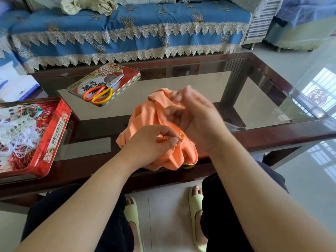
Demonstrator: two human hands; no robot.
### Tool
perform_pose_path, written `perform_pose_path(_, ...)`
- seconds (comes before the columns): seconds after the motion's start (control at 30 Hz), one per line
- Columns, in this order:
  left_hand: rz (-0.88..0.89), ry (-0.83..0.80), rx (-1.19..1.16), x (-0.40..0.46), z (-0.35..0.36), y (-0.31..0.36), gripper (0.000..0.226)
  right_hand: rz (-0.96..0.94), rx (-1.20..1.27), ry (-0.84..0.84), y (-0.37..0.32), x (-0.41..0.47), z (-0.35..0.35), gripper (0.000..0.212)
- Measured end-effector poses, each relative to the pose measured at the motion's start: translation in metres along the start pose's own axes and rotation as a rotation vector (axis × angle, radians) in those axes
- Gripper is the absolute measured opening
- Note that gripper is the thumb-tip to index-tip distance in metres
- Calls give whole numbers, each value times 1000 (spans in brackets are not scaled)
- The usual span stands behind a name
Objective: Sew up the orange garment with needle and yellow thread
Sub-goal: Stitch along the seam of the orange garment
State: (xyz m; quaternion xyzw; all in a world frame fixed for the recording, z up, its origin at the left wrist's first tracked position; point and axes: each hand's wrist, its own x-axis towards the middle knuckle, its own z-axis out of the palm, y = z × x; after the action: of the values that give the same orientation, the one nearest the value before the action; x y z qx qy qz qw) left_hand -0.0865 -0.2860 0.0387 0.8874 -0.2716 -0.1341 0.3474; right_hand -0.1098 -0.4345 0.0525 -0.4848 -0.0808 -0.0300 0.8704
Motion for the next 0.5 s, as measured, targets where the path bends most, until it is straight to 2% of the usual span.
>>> perform_pose_path(0.07, -35, 15, 53, 1, 1, 1, 9, 47, -189, -53, 10, -1, 11, 29)
perform_pose_path(0.13, -59, 6, 36, 2, 0, -1, 10, 16, -312, -61, 12, -3, 15, 28)
perform_pose_path(0.23, -61, 4, -113, 2, -4, -4, 15, -4, -420, -9, 0, -6, 9, 28)
perform_pose_path(0.37, -22, 31, -214, 1, -8, -8, 5, 131, -684, -63, -15, -15, -7, 34)
perform_pose_path(0.43, -6, 36, -238, 0, -11, -10, 23, 186, -870, -96, -18, -19, -12, 32)
perform_pose_path(0.5, -3, 50, -245, 0, -14, -11, 24, 201, -1017, -103, -20, -22, -13, 27)
